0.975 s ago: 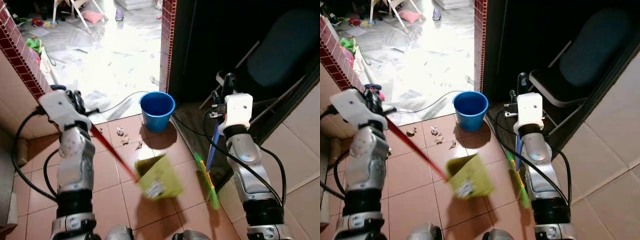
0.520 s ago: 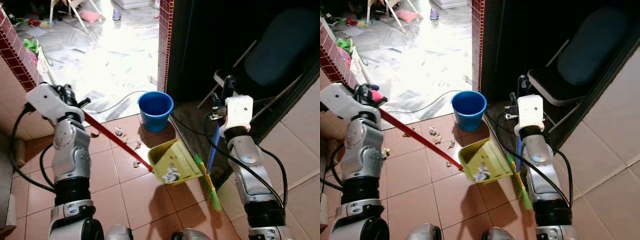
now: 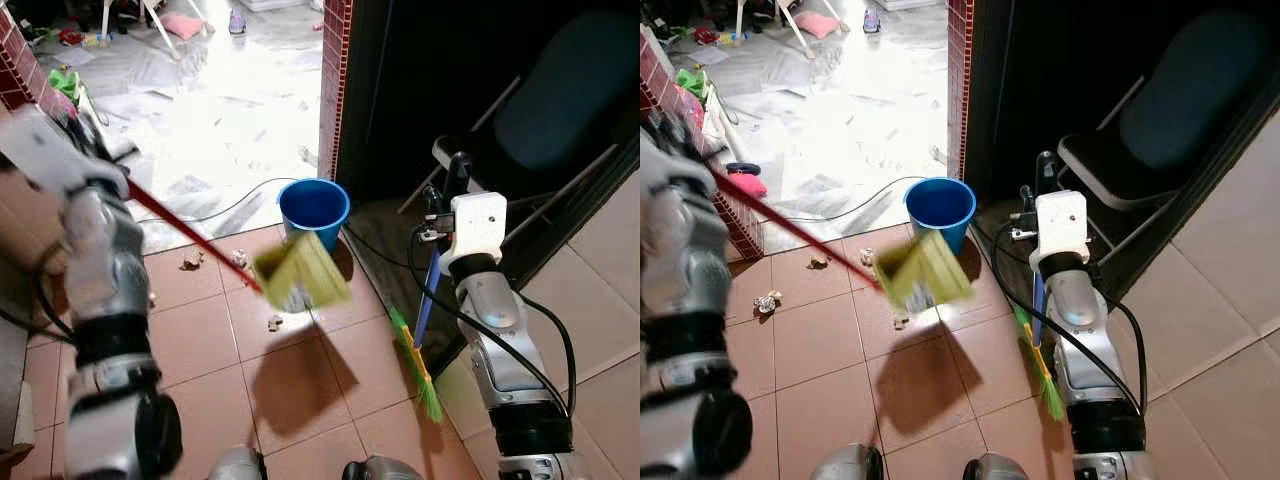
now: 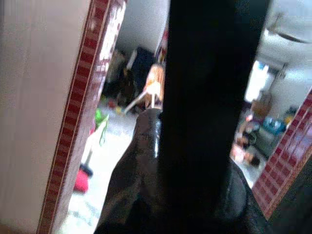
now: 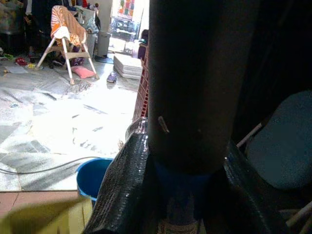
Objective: Sweep floor
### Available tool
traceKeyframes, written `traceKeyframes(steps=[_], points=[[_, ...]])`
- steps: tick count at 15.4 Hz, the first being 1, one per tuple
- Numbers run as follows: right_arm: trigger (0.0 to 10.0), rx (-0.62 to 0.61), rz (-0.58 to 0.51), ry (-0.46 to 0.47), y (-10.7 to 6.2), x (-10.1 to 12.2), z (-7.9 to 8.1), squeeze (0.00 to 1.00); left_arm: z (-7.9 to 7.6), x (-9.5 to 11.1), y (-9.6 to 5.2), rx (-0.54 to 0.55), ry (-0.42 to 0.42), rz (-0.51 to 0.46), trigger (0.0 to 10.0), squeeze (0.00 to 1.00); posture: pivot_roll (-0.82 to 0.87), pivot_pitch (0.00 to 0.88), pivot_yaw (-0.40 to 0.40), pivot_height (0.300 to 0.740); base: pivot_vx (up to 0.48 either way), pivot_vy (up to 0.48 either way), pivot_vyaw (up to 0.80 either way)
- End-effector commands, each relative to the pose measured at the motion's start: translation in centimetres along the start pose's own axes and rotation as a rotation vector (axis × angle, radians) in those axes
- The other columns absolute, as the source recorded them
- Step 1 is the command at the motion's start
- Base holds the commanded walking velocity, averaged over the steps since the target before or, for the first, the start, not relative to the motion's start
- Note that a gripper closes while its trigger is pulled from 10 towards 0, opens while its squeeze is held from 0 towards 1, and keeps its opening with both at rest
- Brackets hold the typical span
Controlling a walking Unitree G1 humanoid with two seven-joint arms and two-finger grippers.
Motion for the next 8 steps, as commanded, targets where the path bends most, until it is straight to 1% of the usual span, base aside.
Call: traceKeyframes(steps=[1,4,6,7,8], points=[[10.0,0.003,-0.051,-0.027,0.0,1.2,-0.3,0.00,-0.7,3.1,0.8,-0.015,-0.033,-0.109,10.0,0.00,-0.04,0.073,0.004,0.740,0.000,0.000,0.00],[10.0,0.008,-0.048,-0.021,-0.1,1.0,-0.1,0.00,-1.3,3.9,2.0,-0.024,-0.040,-0.148,10.0,0.00,-0.04,0.074,0.008,0.740,0.000,0.000,0.00],[10.0,0.011,-0.051,-0.022,-0.2,1.1,-0.1,0.00,-2.1,4.2,2.2,-0.048,-0.043,-0.163,10.0,0.00,-0.05,0.076,0.011,0.740,0.000,0.000,-0.68],[10.0,0.010,-0.049,-0.026,-0.2,1.0,-0.2,0.00,-2.4,4.1,2.3,-0.053,-0.050,-0.158,10.0,0.00,-0.05,0.077,0.011,0.740,0.000,0.000,-0.47],[10.0,0.010,-0.049,-0.025,-0.3,1.0,-0.2,0.00,-2.4,4.1,2.3,-0.054,-0.050,-0.159,10.0,0.00,-0.05,0.080,0.012,0.740,0.251,0.000,-0.41]])
Point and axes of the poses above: a point about 5 cm out from each wrist's last joint towards the gripper, its own y axis pointing out of the wrist towards the gripper, its own x axis along the axis of the wrist's last joint, z = x × y, the point moved 6 cm from there along y, pointing out of the wrist towards the gripper, and after that the axes turned 2 degrees about y, right-handed, at the moved point
